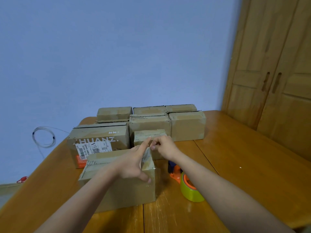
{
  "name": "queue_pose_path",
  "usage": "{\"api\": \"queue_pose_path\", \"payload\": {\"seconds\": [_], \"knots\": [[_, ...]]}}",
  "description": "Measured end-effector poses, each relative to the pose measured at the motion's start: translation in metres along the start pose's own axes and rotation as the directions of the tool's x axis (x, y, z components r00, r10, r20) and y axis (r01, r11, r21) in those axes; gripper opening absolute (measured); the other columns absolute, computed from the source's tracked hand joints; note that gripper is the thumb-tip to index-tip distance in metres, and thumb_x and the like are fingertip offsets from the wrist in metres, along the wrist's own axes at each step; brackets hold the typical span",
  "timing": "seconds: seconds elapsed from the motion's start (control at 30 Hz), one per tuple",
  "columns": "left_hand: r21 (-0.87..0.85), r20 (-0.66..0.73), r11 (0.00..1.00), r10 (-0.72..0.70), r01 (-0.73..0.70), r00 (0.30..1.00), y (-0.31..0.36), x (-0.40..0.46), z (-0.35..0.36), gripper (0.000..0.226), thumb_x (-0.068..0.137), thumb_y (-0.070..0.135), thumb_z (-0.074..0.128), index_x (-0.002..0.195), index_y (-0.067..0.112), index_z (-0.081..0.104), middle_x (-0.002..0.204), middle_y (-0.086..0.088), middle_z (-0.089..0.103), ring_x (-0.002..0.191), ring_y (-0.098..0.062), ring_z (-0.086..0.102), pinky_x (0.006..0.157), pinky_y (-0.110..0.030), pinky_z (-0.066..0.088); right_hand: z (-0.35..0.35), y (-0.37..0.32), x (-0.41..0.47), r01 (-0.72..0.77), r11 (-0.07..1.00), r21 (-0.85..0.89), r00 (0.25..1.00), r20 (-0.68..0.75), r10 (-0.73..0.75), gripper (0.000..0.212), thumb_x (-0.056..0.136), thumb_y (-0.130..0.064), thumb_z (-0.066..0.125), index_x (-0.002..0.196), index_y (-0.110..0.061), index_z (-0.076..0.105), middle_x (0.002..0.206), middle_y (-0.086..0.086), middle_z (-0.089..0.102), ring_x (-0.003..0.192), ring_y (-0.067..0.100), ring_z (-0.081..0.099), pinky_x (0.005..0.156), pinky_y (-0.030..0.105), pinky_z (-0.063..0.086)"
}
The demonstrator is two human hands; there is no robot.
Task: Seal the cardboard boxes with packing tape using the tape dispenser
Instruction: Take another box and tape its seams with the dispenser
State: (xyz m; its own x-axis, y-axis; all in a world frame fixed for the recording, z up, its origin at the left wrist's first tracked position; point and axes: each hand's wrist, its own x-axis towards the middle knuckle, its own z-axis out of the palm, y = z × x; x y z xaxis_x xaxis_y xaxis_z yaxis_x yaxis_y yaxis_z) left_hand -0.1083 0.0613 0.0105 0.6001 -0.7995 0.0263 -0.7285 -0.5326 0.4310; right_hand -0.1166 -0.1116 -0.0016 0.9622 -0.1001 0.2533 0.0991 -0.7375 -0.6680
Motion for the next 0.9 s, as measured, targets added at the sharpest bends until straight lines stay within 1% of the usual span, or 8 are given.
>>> {"api": "queue_pose_path", "payload": {"seconds": [0.17, 0.33, 0.5, 0.6, 0.63, 0.7, 0.8, 0.9], "knots": [[-0.002, 0.002, 1.000, -0.009, 0.009, 1.000, -0.002, -0.001, 0.000, 0.138, 0.063, 0.036, 0.087, 0.150, 0.025, -0.020, 0.158, -0.006, 0.019, 0.139, -0.020, 0.029, 0.111, -0.029, 0.029, 0.002, 0.002, 0.002, 0.035, 0.998, -0.057, 0.999, 0.005, -0.034, 0.013, 0.090, -0.006, 0.060, 0.084, -0.008, 0.072, 0.098, 0.007, 0.072, 0.095, 0.019, 0.063, 0.092, 0.036, 0.048], [-0.006, 0.008, 1.000, -0.016, 0.016, 1.000, 0.000, -0.001, 0.000, 0.137, 0.064, 0.035, 0.087, 0.149, 0.025, -0.021, 0.159, -0.008, 0.016, 0.144, -0.022, 0.022, 0.114, -0.031, 0.025, -0.016, 0.013, 0.000, -0.034, 0.999, 0.014, 0.996, -0.077, 0.035, 0.021, 0.091, -0.002, 0.058, 0.076, -0.015, 0.066, 0.083, -0.004, 0.063, 0.086, 0.010, 0.058, 0.093, 0.034, 0.048], [0.002, 0.013, 1.000, -0.020, 0.020, 1.000, 0.000, 0.000, 0.000, 0.139, 0.063, 0.037, 0.087, 0.149, 0.026, -0.022, 0.159, -0.008, 0.015, 0.144, -0.022, 0.020, 0.115, -0.031, 0.024, -0.021, 0.018, -0.006, 0.011, 0.998, 0.064, 1.000, -0.021, -0.010, 0.011, 0.091, -0.007, 0.061, 0.096, -0.011, 0.070, 0.101, 0.000, 0.067, 0.101, 0.014, 0.058, 0.097, 0.032, 0.043], [0.006, 0.008, 1.000, -0.025, 0.025, 1.000, 0.001, 0.000, 0.000, 0.138, 0.063, 0.038, 0.087, 0.149, 0.026, -0.021, 0.159, -0.007, 0.015, 0.143, -0.022, 0.022, 0.113, -0.029, 0.024, -0.012, 0.013, -0.006, 0.018, 0.999, 0.047, 0.999, 0.040, -0.020, 0.016, 0.091, -0.010, 0.062, 0.105, -0.007, 0.069, 0.109, 0.006, 0.067, 0.099, 0.013, 0.055, 0.092, 0.026, 0.041], [0.006, 0.008, 1.000, -0.024, 0.024, 1.000, 0.001, 0.000, 0.000, 0.138, 0.063, 0.037, 0.086, 0.149, 0.026, -0.021, 0.159, -0.007, 0.015, 0.143, -0.022, 0.022, 0.113, -0.029, 0.023, -0.009, 0.011, -0.006, 0.020, 0.999, 0.045, 0.998, 0.057, -0.023, 0.015, 0.091, -0.010, 0.062, 0.104, -0.007, 0.069, 0.109, 0.007, 0.067, 0.098, 0.012, 0.054, 0.089, 0.025, 0.040], [0.010, 0.010, 1.000, -0.024, 0.024, 1.000, 0.002, -0.001, 0.000, 0.137, 0.064, 0.037, 0.086, 0.149, 0.025, -0.021, 0.160, -0.007, 0.015, 0.143, -0.022, 0.021, 0.112, -0.028, 0.023, -0.005, 0.008, -0.006, 0.020, 0.999, 0.040, 0.997, 0.078, -0.023, 0.008, 0.091, -0.010, 0.061, 0.092, -0.011, 0.068, 0.107, 0.007, 0.068, 0.098, 0.014, 0.056, 0.089, 0.027, 0.041], [0.010, 0.012, 1.000, -0.027, 0.027, 1.000, 0.003, -0.002, 0.000, 0.136, 0.065, 0.035, 0.086, 0.149, 0.024, -0.021, 0.160, -0.007, 0.014, 0.144, -0.022, 0.020, 0.111, -0.027, 0.022, -0.005, 0.007, -0.005, 0.011, 1.000, 0.016, 0.997, 0.080, -0.013, 0.024, 0.092, -0.009, 0.060, 0.072, -0.022, 0.058, 0.096, 0.001, 0.068, 0.096, 0.015, 0.058, 0.089, 0.028, 0.041], [0.012, 0.012, 1.000, -0.029, 0.029, 1.000, 0.003, -0.002, 0.000, 0.137, 0.065, 0.036, 0.086, 0.149, 0.024, -0.022, 0.160, -0.008, 0.014, 0.144, -0.022, 0.020, 0.112, -0.028, 0.024, -0.006, 0.007, -0.006, 0.055, 0.999, 0.001, 0.994, 0.097, -0.054, 0.028, 0.092, -0.008, 0.057, 0.070, -0.025, 0.054, 0.080, -0.013, 0.057, 0.081, 0.004, 0.051, 0.077, 0.023, 0.036]]}}
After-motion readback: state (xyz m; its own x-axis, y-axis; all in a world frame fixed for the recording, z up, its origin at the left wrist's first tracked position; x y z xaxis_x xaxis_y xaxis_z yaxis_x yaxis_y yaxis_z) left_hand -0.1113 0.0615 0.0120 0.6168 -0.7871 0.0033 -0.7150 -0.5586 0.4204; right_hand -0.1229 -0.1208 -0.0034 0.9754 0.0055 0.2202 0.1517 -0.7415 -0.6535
